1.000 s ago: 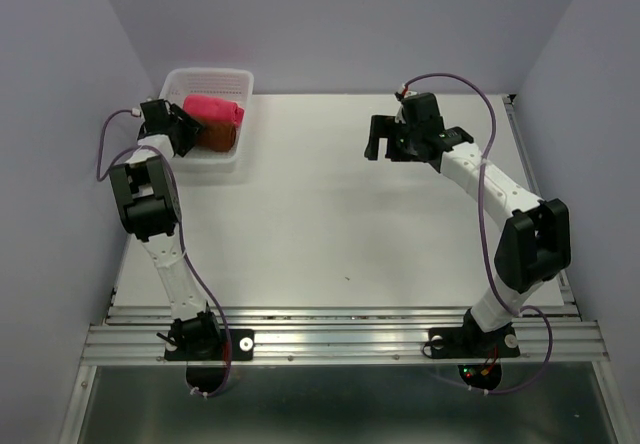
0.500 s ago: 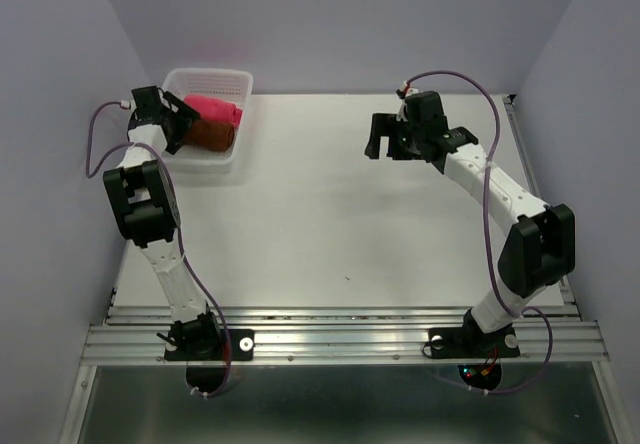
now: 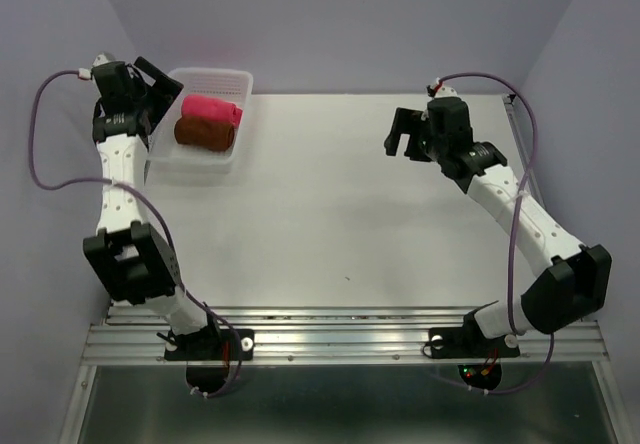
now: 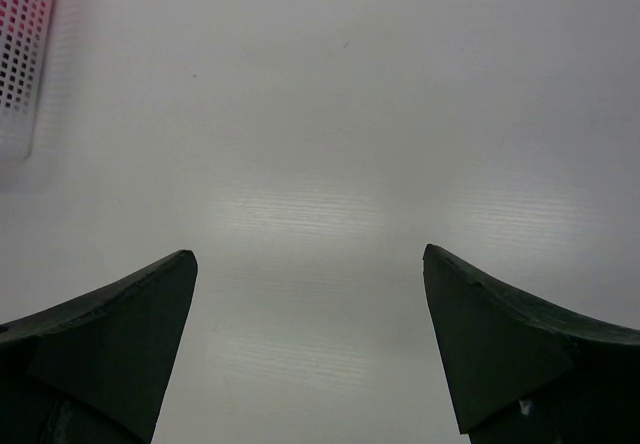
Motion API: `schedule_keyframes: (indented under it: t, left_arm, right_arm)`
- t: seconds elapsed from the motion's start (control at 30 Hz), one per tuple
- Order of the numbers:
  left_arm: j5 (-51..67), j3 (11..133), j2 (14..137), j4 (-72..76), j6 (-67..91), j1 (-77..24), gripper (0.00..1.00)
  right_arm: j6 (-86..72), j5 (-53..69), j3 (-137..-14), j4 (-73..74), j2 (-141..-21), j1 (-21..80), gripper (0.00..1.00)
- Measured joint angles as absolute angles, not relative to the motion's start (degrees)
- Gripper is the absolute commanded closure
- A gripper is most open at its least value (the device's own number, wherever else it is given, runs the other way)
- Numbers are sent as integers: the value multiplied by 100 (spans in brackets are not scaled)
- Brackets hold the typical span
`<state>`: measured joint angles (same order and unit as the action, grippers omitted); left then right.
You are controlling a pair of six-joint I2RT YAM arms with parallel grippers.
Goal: Roll the towels
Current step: Place the rolled towel into the container
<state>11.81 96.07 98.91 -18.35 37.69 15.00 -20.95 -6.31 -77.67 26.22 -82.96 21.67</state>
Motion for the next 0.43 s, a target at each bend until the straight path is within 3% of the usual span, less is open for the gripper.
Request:
schedule_keyframes:
  t: [0.2, 0.43]
  left_arm:
    - [652, 8147, 7006, -1737, 3758, 1153, 1]
    - [386, 6919, 5413, -1935, 3863, 792, 1]
  right_arm:
    - [-2504, -1378, -7061, 2624, -7439, 2167, 0]
    - [-2797, -1793, -6318, 2646, -6552, 2161, 0]
